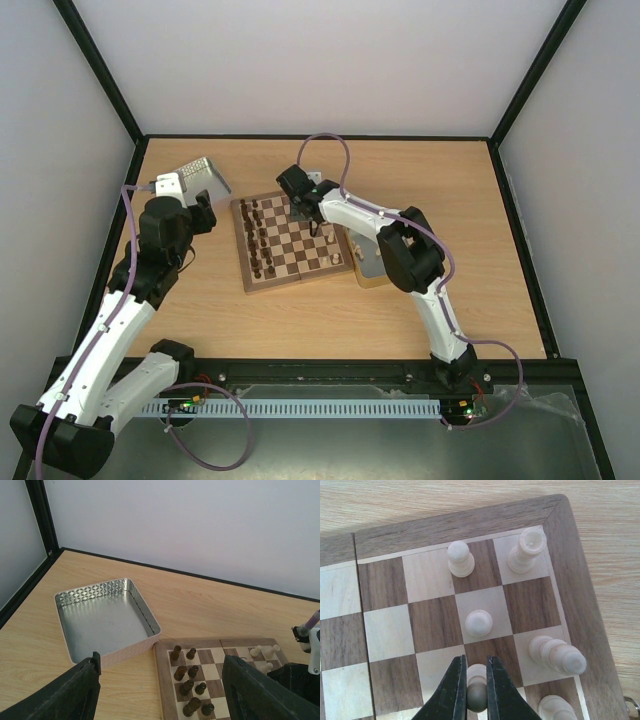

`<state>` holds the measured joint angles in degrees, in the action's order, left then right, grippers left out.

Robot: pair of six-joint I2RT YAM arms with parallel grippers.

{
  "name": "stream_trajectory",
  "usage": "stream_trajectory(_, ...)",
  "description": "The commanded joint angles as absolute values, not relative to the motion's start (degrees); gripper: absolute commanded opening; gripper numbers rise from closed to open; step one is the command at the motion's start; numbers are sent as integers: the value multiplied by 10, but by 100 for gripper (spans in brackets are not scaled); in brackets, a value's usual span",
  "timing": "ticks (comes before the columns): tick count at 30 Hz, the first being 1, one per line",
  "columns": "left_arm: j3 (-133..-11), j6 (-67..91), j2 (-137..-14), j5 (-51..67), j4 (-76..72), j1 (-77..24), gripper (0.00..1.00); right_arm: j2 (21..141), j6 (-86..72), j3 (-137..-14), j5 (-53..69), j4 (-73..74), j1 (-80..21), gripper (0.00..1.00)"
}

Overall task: Set up the chess pieces on the board
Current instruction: Place the chess piece on the chessboard.

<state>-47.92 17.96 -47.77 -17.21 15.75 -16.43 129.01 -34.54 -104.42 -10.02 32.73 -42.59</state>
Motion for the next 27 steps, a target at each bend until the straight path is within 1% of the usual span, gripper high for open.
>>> stream_trajectory(1, -473, 172, -477, -180, 144, -161, 69, 1297, -356, -1061, -131, 352, -422, 4)
stream_trajectory(8, -473, 172, -476, -180, 144, -161, 69, 1303, -355, -1063, -128, 352, -420, 7)
stream_trajectory(13, -474, 172, -477, -179, 144, -161, 69, 1300, -349, -1065, -127, 352, -420, 15)
stream_trajectory(17, -474, 172, -477, -179, 144, -161, 69, 1293, -346, -1073, -122, 355, -420, 20)
stream_trajectory(27, -474, 172, -476, -179, 144, -161, 69, 1237, -342, -1082, -118, 370, -419, 24)
